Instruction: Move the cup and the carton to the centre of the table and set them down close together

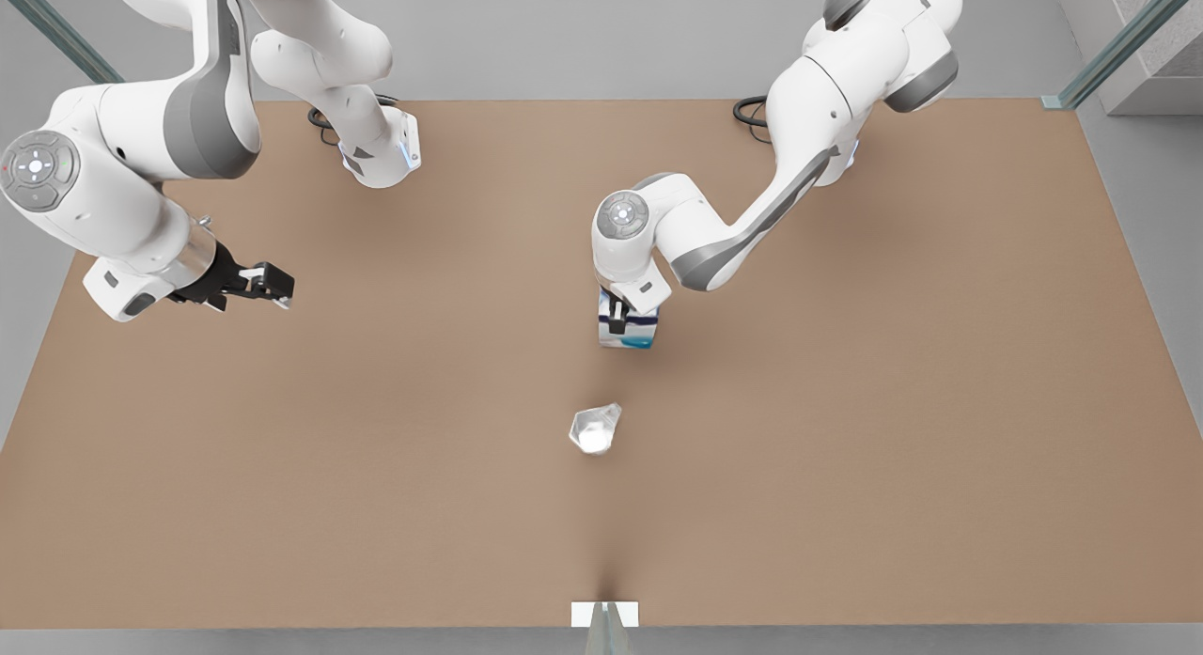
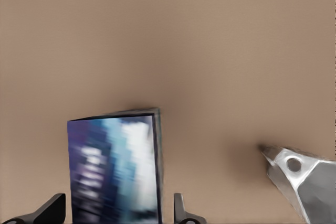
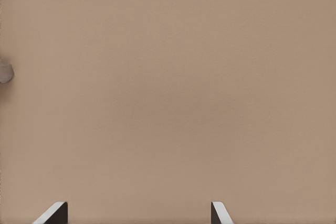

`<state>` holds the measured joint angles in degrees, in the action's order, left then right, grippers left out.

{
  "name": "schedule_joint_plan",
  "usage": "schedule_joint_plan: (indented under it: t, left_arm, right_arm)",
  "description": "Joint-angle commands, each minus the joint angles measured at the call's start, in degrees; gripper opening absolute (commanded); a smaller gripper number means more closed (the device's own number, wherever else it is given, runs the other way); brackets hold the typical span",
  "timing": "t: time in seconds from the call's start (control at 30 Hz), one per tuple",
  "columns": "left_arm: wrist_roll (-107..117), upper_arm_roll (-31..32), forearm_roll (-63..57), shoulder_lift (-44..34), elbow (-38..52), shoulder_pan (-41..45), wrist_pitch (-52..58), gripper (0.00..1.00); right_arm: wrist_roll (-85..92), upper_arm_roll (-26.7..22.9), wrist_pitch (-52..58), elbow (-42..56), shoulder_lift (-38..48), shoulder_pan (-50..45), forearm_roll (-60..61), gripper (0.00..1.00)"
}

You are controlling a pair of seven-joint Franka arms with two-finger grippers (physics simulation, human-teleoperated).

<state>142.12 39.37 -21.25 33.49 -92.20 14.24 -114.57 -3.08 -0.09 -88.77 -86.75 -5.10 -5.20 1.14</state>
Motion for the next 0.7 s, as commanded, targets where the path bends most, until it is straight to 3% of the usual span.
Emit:
schedule_joint_plan:
  t: [0.0,0.67]
  left_arm:
    - [0.0,0.0,0.1,0.0,0.0,0.0,0.1,1.00]
    - [-2.8,-0.2,6.4,-4.0,1.2,-0.1,7.3,1.00]
  right_arm:
    - [0.0,0.0,0.0,0.0,0.0,0.0,0.0,1.00]
    - [0.1,0.0,0.0,0.8,-0.4,0.0,0.0,1.00]
